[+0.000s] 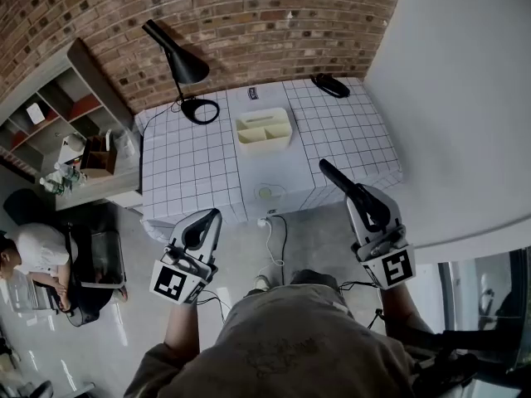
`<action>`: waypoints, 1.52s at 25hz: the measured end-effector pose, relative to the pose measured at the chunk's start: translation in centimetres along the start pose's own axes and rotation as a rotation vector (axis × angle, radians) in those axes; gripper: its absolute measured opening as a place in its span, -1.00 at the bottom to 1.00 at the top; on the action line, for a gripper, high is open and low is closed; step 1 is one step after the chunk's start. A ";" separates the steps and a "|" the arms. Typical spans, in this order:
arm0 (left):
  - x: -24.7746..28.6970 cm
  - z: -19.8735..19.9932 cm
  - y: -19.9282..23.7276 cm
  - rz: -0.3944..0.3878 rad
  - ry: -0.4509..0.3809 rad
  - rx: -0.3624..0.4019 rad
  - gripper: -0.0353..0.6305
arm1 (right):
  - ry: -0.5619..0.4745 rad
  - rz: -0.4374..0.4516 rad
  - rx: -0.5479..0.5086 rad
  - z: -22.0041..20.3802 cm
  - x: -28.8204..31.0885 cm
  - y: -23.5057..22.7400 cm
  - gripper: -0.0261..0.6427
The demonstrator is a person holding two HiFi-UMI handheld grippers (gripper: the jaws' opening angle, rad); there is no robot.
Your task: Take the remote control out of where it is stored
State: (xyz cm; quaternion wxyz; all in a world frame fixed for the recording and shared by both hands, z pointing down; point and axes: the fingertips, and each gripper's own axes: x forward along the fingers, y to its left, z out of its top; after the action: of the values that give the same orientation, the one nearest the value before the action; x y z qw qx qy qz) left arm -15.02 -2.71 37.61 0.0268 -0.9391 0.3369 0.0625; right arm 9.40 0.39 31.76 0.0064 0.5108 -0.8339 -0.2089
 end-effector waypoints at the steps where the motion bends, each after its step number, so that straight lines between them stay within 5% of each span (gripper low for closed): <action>1: 0.2 -0.1 -0.2 0.002 0.007 0.002 -0.88 | -0.002 0.003 0.002 0.0 -0.2 -0.2 -0.65; 38: 1.5 1.4 -9.2 -0.088 0.009 0.016 -0.88 | -0.049 -0.045 0.041 1.9 -6.9 -0.6 -0.65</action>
State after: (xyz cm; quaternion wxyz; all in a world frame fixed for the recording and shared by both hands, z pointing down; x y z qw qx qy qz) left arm -8.13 3.56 36.10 0.0355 -0.9531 0.2958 0.0543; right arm 12.81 6.71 31.21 -0.0293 0.5242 -0.8262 -0.2044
